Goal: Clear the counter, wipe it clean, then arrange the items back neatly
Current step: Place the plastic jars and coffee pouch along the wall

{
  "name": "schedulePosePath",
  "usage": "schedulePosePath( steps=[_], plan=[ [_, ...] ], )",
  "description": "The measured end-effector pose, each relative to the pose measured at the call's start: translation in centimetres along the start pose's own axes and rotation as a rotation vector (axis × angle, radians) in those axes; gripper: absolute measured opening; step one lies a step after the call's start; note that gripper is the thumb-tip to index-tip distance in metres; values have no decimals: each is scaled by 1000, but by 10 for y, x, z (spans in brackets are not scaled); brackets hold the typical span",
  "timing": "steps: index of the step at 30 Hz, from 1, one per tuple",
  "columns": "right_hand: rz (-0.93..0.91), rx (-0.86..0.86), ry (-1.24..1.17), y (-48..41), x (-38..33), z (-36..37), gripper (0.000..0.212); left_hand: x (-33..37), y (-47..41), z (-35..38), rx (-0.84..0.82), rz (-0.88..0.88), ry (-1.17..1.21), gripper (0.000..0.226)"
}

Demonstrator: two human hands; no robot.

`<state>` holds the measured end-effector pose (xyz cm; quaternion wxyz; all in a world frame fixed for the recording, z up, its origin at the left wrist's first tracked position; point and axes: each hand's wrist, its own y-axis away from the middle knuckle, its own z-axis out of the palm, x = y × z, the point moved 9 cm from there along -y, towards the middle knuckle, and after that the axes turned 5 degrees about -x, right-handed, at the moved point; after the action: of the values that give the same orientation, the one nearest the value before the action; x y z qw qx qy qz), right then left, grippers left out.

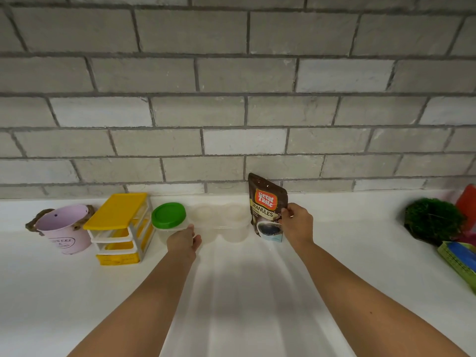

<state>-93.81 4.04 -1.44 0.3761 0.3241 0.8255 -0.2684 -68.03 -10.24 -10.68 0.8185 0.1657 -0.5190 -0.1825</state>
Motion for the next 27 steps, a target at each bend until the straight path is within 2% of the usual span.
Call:
schedulePosePath(
  steps=[3, 8, 13, 18, 23, 27],
  plan=[
    [10, 3, 18, 1, 0, -3, 26, -1, 4, -1, 5, -15, -21, 10],
    [27, 14, 48, 0, 2, -10, 26, 2, 8, -2, 11, -6, -33, 9],
    [46, -2, 56, 3, 1, -11, 27, 2, 18, -2, 6, -12, -67, 25],
    [124, -6, 20, 7, 1, -20, 43, 0, 34, -1, 9, -44, -93, 14],
    [147, 60, 17, 16, 3, -56, 36, 0, 53, 13, -32, -17, -102, 13],
    [139, 98, -22, 27, 4, -88, 30, -7, 75, 43, -157, -30, -112, 12]
  ],
)
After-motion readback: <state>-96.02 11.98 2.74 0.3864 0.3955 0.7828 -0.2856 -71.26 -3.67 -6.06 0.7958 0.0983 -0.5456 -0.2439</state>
